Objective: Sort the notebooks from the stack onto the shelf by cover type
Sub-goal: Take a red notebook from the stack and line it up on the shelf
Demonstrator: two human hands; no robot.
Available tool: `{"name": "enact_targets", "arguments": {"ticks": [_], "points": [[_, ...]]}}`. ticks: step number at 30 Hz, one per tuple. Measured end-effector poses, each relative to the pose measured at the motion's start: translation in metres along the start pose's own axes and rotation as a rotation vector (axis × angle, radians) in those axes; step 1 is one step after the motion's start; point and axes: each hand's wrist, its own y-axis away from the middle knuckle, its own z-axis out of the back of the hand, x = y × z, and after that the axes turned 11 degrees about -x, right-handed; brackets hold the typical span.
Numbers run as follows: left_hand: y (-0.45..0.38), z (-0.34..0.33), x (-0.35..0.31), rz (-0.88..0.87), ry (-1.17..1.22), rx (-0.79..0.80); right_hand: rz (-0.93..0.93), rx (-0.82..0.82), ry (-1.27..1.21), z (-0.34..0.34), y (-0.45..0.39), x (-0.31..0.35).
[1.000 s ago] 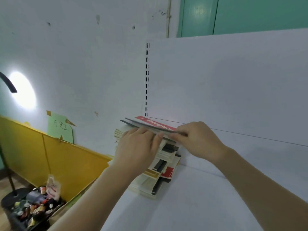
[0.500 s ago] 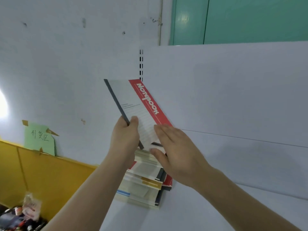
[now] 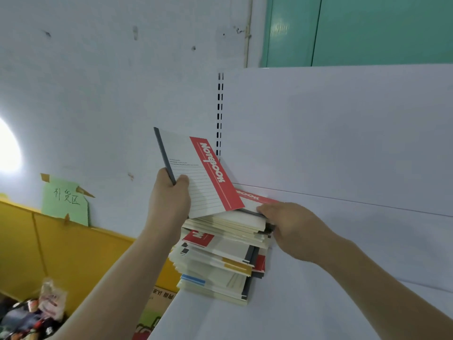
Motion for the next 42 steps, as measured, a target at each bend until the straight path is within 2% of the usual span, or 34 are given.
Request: {"name": "enact_targets", "arguments": {"ticks": [4,8,11,14,16,18,22,26,29,31,32,34,35,37,38,40,42], "points": [[0.002,-0.001,-0.003,-0.011,0.001,-0.001,-0.055,-0.182,0.196,0.001,0.0,-0.014],[0.008,-0.002,-0.007,0.02,0.06,0.013,-0.248,-0.6,0.205,0.018,0.004,-0.03],[0.019,-0.008,-0.011,0.022,0.095,0.073,-0.244,-0.866,0.131,0.032,0.011,-0.017],[0.04,-0.021,-0.015,0.023,0.122,0.175,-0.167,-0.974,0.113,0.039,0.02,0.017],[0.056,-0.032,-0.016,0.004,0.15,0.228,-0.049,-0.934,0.154,0.034,0.028,0.039],[0.07,-0.041,-0.016,-0.019,0.196,0.269,0.014,-0.808,0.181,0.021,0.037,0.053],[0.087,-0.053,-0.005,-0.042,0.228,0.336,-0.074,-0.584,0.089,0.003,0.063,0.063],[0.099,-0.066,0.009,0.072,0.25,0.412,-0.124,-0.376,0.003,0.005,0.094,0.046],[0.12,-0.078,0.018,0.05,0.212,0.474,-0.123,-0.311,-0.056,0.003,0.121,0.027],[0.135,-0.085,0.025,0.027,0.196,0.542,-0.145,-0.375,-0.055,0.004,0.141,0.014],[0.143,-0.089,0.028,0.038,0.205,0.587,-0.184,-0.475,-0.049,0.006,0.15,0.005],[0.158,-0.094,0.033,0.05,0.207,0.696,-0.409,-0.712,-0.092,0.01,0.168,-0.019],[0.166,-0.097,0.037,0.03,0.192,0.744,-0.565,-0.779,-0.186,0.016,0.175,-0.03],[0.183,-0.103,0.044,-0.01,0.153,0.823,-0.808,-0.806,-0.479,0.024,0.189,-0.049],[0.194,-0.106,0.047,-0.019,0.142,0.861,-0.869,-0.803,-0.599,0.028,0.197,-0.058],[0.218,-0.112,0.053,-0.034,0.105,0.932,-0.938,-0.783,-0.778,0.033,0.214,-0.067],[0.24,-0.118,0.057,-0.069,0.045,0.988,-0.941,-0.786,-0.834,0.034,0.229,-0.074]]}}
